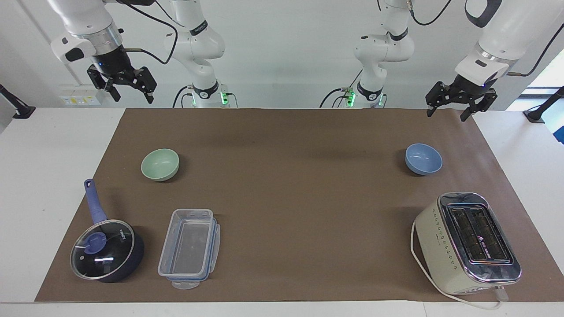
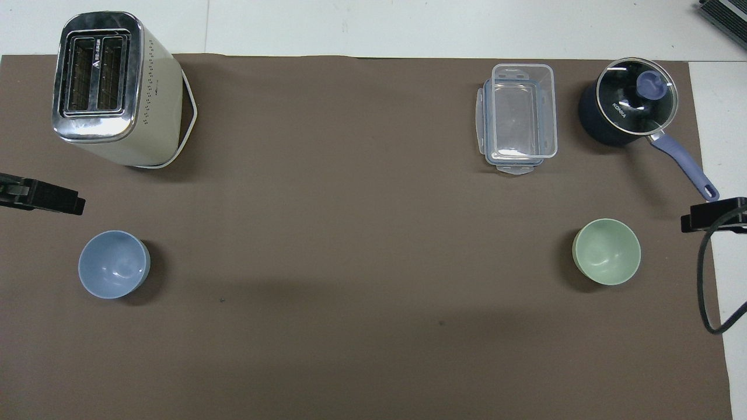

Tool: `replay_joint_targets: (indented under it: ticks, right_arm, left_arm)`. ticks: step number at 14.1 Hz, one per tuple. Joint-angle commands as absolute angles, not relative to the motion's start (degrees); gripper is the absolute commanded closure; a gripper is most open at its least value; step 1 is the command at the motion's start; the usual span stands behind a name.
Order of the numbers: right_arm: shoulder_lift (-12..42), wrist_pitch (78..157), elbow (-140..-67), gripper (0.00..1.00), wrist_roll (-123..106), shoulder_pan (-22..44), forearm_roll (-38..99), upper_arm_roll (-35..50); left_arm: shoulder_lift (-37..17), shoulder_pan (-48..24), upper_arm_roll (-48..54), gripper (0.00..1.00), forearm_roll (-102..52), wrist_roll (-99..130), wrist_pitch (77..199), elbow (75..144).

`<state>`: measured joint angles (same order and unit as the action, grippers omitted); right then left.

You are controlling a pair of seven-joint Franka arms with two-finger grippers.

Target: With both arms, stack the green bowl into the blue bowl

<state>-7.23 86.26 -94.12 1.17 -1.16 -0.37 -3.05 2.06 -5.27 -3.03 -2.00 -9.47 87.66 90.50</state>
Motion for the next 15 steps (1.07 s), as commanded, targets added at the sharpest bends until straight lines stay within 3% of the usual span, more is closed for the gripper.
replay_joint_targets:
  ticks: [1,15]
  right_arm:
    - [-8.17,85.78,-95.01,0.0,1.93,-1.41,-0.53,-3.16]
    - [-8.17,85.78,-95.1,0.0,1.67,-1.41,-1.05,-3.16]
  left_arm:
    - [3.34,-4.31,-2.81,0.0,-2.81,-9.84,88.5,92.46]
    - [5.19,8.52,-2.81,0.0,-6.06,-28.29,105.98,111.08]
